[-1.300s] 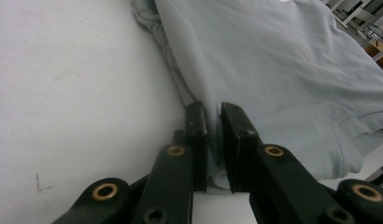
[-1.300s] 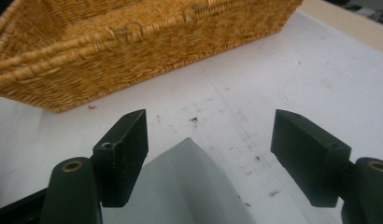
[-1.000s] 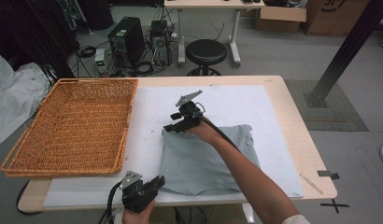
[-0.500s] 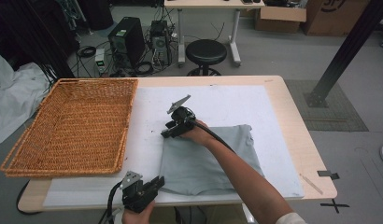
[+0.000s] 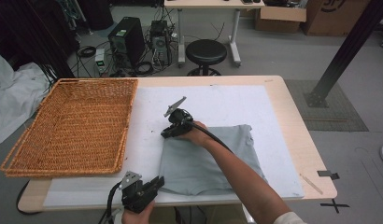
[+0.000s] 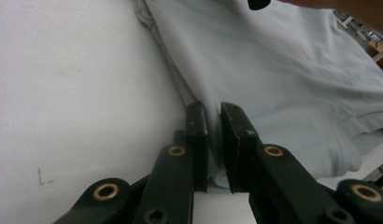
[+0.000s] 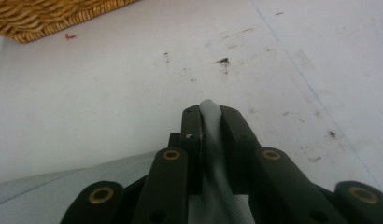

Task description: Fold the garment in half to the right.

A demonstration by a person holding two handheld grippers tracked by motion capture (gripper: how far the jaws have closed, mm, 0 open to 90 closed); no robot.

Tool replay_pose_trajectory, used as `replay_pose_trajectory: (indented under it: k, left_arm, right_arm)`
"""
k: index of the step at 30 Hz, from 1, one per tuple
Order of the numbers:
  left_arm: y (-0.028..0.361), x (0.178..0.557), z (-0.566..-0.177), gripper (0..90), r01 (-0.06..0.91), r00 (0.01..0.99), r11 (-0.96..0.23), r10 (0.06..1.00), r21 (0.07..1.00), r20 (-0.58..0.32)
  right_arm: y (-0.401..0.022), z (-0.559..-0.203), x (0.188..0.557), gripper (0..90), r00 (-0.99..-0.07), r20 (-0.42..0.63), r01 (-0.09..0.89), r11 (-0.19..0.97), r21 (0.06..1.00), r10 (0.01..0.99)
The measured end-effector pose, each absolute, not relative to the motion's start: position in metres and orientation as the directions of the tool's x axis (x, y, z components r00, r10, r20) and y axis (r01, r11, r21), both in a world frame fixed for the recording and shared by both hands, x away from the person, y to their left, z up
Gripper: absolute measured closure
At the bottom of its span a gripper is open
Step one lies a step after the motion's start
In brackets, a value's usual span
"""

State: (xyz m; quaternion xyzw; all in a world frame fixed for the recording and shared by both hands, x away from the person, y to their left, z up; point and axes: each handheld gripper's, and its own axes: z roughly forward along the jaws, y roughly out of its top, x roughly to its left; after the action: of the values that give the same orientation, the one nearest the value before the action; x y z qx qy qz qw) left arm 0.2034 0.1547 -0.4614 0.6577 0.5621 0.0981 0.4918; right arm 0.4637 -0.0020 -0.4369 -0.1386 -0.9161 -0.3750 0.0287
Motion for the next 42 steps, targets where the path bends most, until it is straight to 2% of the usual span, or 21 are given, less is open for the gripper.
replay_pose_trajectory:
  k: [15, 26, 42]
  left_arm:
    - [0.143, 0.2, -0.432, 82.6, 0.584, 0.394, 0.165, 0.798, 0.795, -0.456]
    - [0.122, 0.203, -0.404, 82.5, 0.535, 0.457, 0.135, 0.784, 0.834, -0.419]
    - [0.065, 0.215, -0.374, 82.5, 0.484, 0.59, 0.061, 0.715, 0.873, -0.377]
  right_arm:
    - [-0.023, -0.408, 0.464, 82.3, -0.958, 0.182, 0.281, 0.596, 0.752, 0.221]
    - [-0.045, -0.384, 0.46, 82.2, -0.962, 0.174, 0.262, 0.541, 0.799, 0.209]
    - [-0.125, -0.347, 0.454, 82.2, -0.953, 0.177, 0.269, 0.425, 0.864, 0.245]
